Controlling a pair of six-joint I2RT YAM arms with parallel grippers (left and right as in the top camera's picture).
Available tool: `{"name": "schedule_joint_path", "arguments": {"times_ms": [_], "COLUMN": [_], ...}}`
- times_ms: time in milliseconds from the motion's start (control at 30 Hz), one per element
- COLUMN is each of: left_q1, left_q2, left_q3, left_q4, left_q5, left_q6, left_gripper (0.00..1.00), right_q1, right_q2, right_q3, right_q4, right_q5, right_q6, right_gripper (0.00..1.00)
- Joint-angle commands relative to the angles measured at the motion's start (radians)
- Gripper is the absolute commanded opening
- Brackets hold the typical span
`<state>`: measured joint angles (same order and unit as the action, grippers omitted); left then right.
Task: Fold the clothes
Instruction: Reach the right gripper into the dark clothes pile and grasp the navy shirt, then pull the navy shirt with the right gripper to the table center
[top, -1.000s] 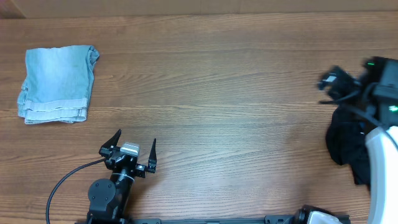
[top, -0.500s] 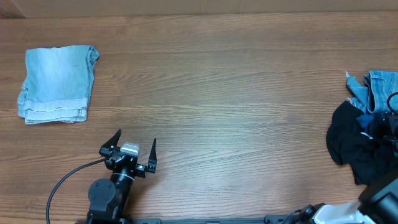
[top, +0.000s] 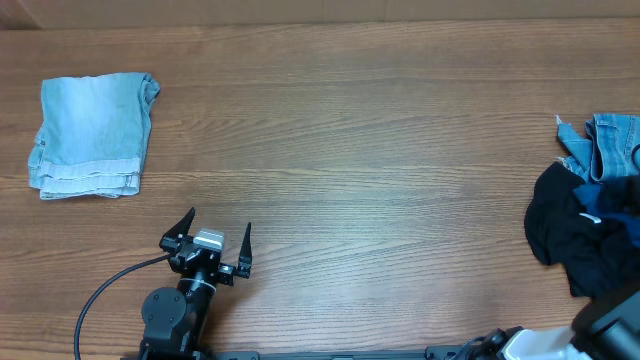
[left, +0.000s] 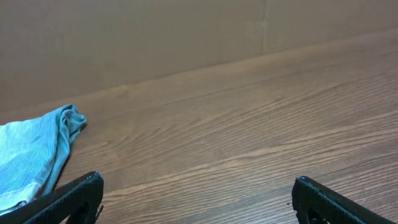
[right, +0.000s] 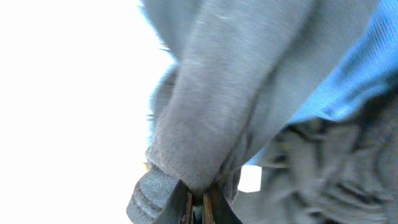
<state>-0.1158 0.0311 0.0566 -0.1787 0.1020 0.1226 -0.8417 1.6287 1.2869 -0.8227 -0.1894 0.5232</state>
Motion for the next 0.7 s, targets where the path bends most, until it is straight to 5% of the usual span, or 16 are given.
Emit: {"name": "schedule_joint_path", "arguments": {"times_ms": [0, 167, 333, 533, 667], "left_q1": [0.005, 0.005, 0.005, 0.005, 0.005], "left_q2": [-0.005, -0.005, -0.005, -0.005, -0.005], "left_q3": [-0.005, -0.005, -0.005, -0.005, -0.005], "left_q4": [0.003, 0.003, 0.003, 0.003, 0.003], "left_q5": [0.010, 0.010, 0.010, 0.010, 0.010], "left_q6": [-0.018, -0.018, -0.018, -0.018, -0.018], "left_gripper": [1.00, 1.00, 1.00, 1.00, 1.00], "right_q1": [0.049, 0.293, 0.666, 1.102, 1.228], "right_q2": [-0.185, -0.383, -0.454, -0.299, -0.108], "right_q3": [0.090, 0.099, 0.098, 0.098, 0.098], "right_q4": [0.010, 0.071, 0.111, 0.141, 0.218], "right_q5": [-0.265, -0.359, -0.241, -0.125, -0.089], "right_q6": [0.001, -0.070, -0.137, -0.158, -0.139], "right_gripper": [0.04, 0.04, 0.04, 0.04, 0.04]}}
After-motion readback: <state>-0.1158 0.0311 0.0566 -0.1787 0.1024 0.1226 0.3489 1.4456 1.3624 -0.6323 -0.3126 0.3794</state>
